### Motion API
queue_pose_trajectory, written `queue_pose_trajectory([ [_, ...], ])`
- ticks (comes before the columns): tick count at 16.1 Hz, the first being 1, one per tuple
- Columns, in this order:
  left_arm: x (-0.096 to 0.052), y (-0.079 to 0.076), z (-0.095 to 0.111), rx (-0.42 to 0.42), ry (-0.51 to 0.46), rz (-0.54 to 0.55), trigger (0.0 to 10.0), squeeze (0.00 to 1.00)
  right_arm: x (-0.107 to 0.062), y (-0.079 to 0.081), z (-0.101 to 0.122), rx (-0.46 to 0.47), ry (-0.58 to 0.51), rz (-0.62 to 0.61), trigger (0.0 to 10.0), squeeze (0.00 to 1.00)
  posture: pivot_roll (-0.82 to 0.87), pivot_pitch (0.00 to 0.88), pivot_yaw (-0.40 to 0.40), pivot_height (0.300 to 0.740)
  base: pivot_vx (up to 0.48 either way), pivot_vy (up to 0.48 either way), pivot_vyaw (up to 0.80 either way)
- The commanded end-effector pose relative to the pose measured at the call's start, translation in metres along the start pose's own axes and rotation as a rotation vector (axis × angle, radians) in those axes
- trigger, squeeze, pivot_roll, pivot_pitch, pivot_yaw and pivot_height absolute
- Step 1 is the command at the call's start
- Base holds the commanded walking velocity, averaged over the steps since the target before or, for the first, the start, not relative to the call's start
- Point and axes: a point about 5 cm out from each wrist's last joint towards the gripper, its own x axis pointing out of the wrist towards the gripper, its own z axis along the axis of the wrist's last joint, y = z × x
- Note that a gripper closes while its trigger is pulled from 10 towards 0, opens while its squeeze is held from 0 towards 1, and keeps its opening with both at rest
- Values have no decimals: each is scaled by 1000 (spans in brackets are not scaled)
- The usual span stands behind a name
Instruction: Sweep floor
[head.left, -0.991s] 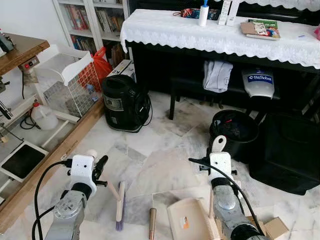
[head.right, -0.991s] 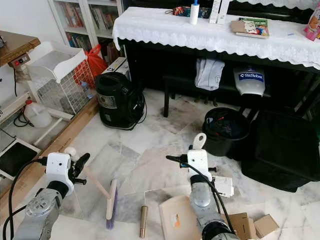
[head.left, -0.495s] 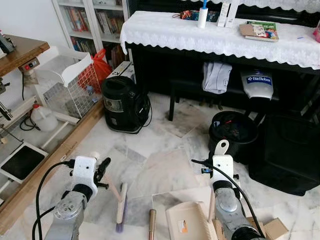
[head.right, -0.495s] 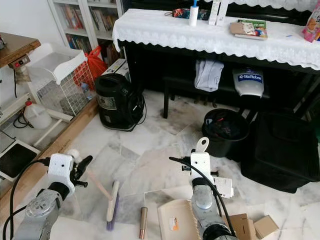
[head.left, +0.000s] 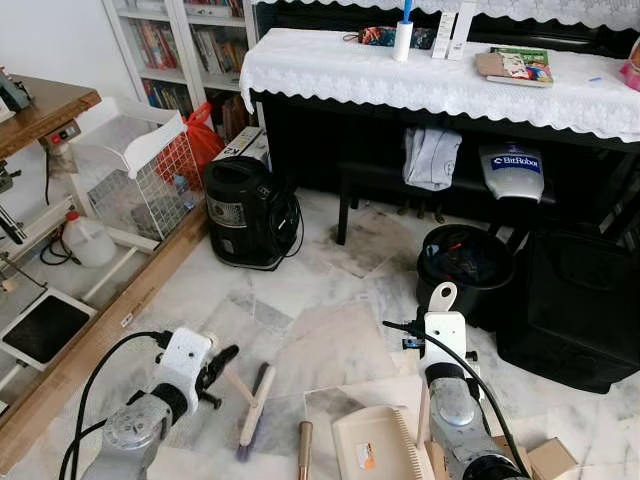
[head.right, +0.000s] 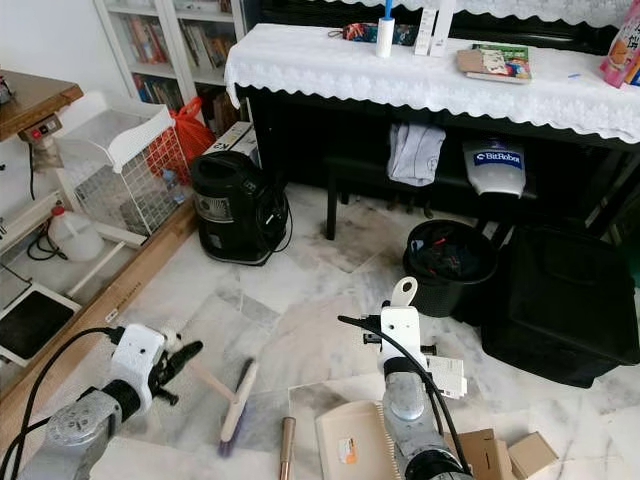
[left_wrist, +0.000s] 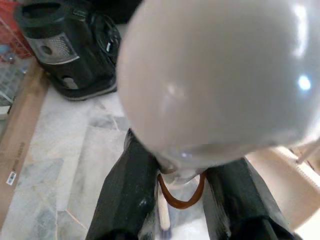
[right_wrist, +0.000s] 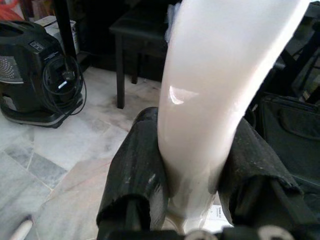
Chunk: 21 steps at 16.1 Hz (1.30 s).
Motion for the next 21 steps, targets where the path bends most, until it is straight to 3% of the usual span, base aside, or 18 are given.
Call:
queue_pose_trajectory([
  [1, -8, -6, -24, 14, 152, -70, 10000, 0, -4, 1, -9, -12, 51, 6, 10000, 0, 175, 49, 19, 740, 0, 0, 0],
  [3, -12, -7, -28, 54, 202, -136, 10000, 0, -3, -3, -6, -16, 28, -26, 10000, 0, 177, 48, 19, 740, 0, 0, 0],
  [11, -17, -3, -27, 69, 246, -169, 10000, 0, 2, -8, 3, -21, -27, -69, 10000, 0, 177, 52, 17, 740, 0, 0, 0],
  [15, -31, -8, -25, -60, 315, -335, 10000, 0, 1, -6, 2, -21, -19, -64, 10000, 0, 176, 56, 17, 740, 0, 0, 0],
  [17, -30, 4, -11, -181, 233, -296, 10000, 0, 1, -6, 1, -24, -14, -63, 10000, 0, 181, 55, 17, 740, 0, 0, 0],
  [19, -28, 7, -7, -201, 204, -274, 10000, 0, 1, -5, 1, -25, -11, -61, 10000, 0, 180, 56, 17, 740, 0, 0, 0],
  [21, -24, 6, 3, -289, 134, -244, 10000, 0, 1, -5, 1, -25, -8, -58, 10000, 0, 181, 57, 16, 740, 0, 0, 0],
])
